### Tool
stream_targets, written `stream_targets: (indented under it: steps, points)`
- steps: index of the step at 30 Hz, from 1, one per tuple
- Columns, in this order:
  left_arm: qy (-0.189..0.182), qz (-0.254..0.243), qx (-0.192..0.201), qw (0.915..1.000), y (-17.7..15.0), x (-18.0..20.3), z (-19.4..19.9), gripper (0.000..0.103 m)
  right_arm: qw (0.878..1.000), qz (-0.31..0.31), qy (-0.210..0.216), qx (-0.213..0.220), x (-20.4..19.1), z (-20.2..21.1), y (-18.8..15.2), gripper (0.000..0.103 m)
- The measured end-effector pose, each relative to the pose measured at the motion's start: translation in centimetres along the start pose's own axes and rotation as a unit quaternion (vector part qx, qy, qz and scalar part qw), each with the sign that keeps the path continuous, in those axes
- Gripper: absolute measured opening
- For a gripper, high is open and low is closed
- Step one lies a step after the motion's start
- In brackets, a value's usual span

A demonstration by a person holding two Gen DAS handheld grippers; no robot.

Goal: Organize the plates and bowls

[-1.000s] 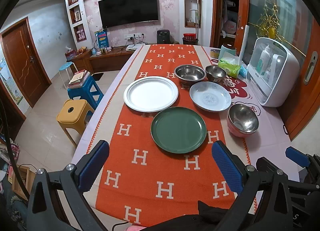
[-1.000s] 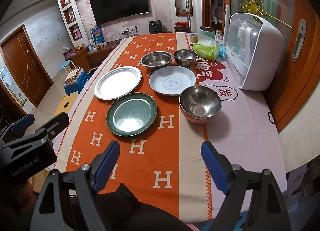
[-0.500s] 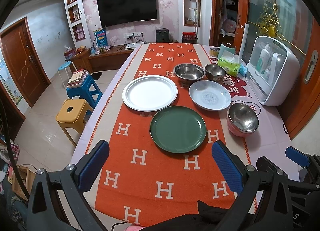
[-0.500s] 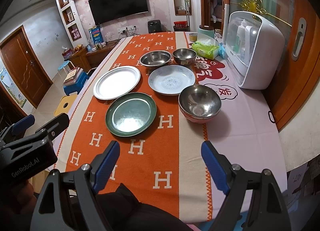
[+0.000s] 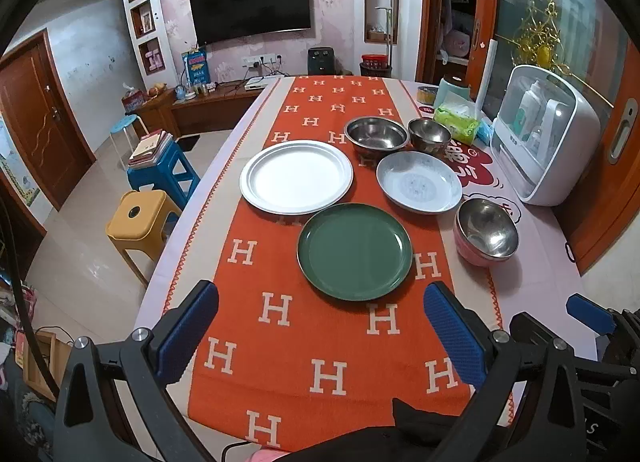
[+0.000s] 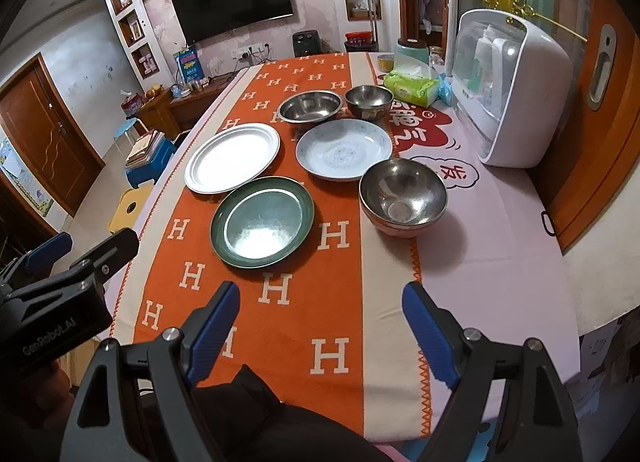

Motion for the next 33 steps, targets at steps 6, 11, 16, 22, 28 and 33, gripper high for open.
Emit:
stream_targets:
  steps: [6,11,16,22,28,33]
  points:
    - [-0.003,-0.001,-0.018,0.9998,0.3,-0.8,-0.8,0.102,1.000,-0.002,0.014,-0.024,-0.9,-0.9,0.1,0.084]
    - [0.007,0.000,-0.038,0.9993,0.8,-1.8,-1.6,0.102,0.999,-0.005,0.028,-0.036,-1.7,-1.6,0.7,0.084]
    - [0.006,0.006,-0.056,0.9984,1.2,-3.2,-2.3,0.102,0.999,-0.014,0.036,-0.028,-2.7,-1.7,1.8,0.084]
    - [0.004,0.004,-0.073,0.9973,2.0,-5.0,-2.8,0.102,0.999,-0.016,0.044,-0.024,-4.4,-1.6,3.1,0.084]
    - [-0.001,-0.004,-0.074,0.9972,3.2,-6.6,-2.9,0.102,0.998,-0.013,0.054,-0.014,-6.5,-1.7,4.7,0.084]
    - [-0.013,-0.011,-0.084,0.9963,4.9,-8.3,-3.6,0.102,0.999,-0.010,0.051,0.002,-7.8,-1.6,6.2,0.084]
Point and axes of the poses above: each gripper's, at about its wrist camera, not at the fingertips, and z roughly against the way its jaws point, x to its right, y to its top, the point moved 5 cm from there along -z, roughly the way its jaws point, and after that the axes turned 13 degrees about -y, right-handed, at the moved point
